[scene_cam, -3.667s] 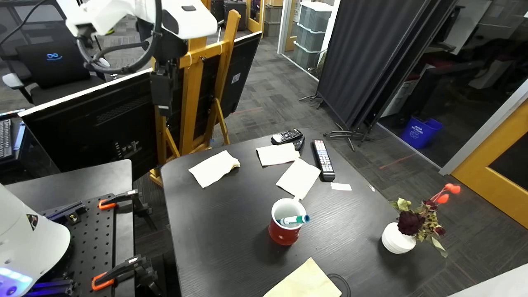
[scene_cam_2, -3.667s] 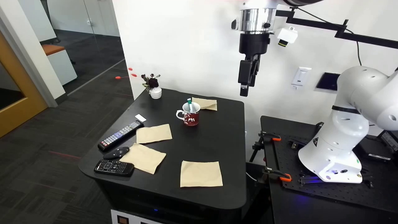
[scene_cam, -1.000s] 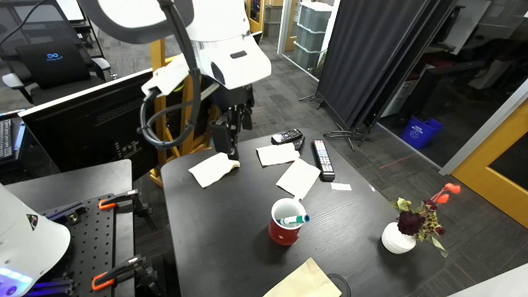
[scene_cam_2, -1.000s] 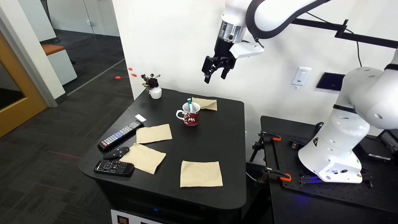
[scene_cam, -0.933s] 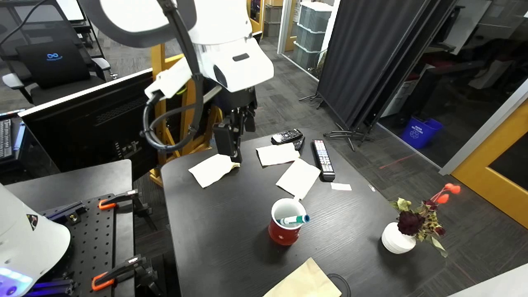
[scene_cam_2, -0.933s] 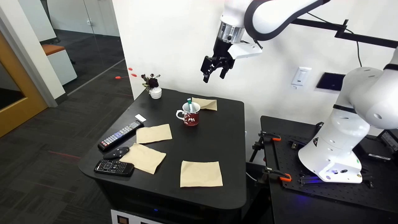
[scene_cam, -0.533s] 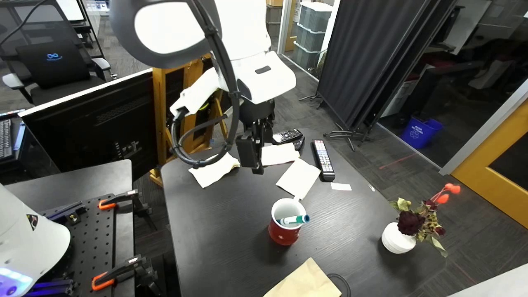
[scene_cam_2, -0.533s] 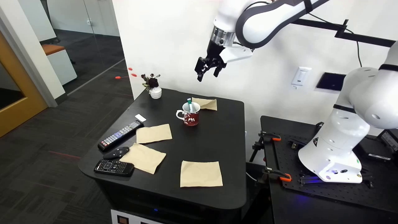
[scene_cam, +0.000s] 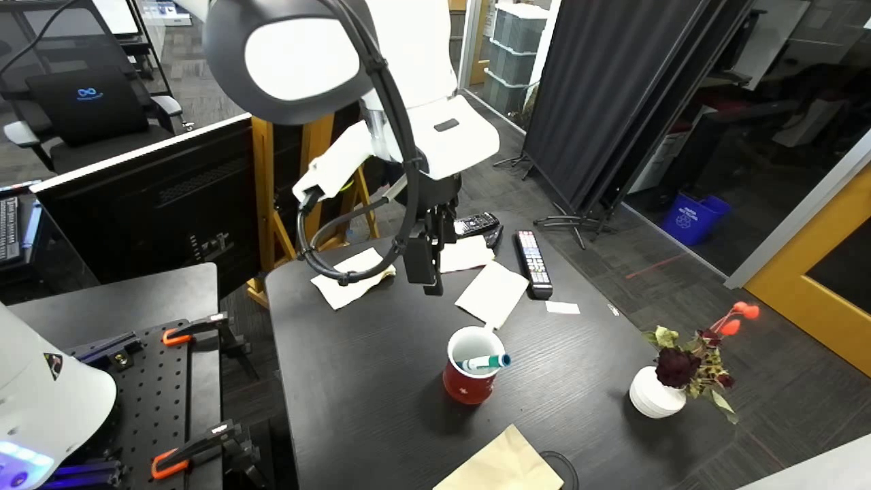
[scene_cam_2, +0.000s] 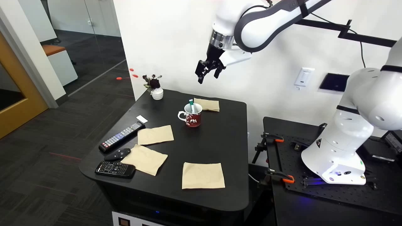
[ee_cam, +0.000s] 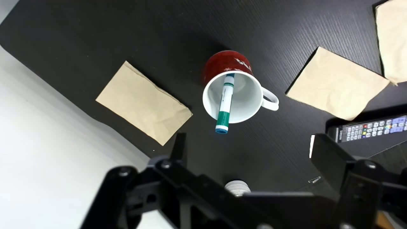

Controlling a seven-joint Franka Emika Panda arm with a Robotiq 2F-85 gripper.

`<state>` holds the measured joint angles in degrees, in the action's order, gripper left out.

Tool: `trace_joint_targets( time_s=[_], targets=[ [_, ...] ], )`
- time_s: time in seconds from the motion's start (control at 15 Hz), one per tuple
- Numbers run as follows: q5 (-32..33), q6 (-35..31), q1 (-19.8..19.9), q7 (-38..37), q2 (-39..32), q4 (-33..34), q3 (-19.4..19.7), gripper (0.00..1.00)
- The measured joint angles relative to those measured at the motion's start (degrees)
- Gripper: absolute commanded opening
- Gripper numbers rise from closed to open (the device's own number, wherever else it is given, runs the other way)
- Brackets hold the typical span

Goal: Take the marker out of the mug and put it on the table

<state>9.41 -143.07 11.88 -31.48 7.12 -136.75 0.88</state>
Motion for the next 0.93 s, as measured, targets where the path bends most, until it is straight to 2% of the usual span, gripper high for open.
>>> trace_joint_targets(
  time_s=[0.33,0.67,0.93],
  targets=[
    [0.0,-1.2,-0.1,-0.1,-1.9,0.6,0.8,1.00],
    [0.2,-7.7,-0.4,-0.5,-8.6,2.8,2.4,1.00],
    [1.3,-11.1,-2.0,-3.9,-14.6,5.8,4.9,1.00]
  ],
)
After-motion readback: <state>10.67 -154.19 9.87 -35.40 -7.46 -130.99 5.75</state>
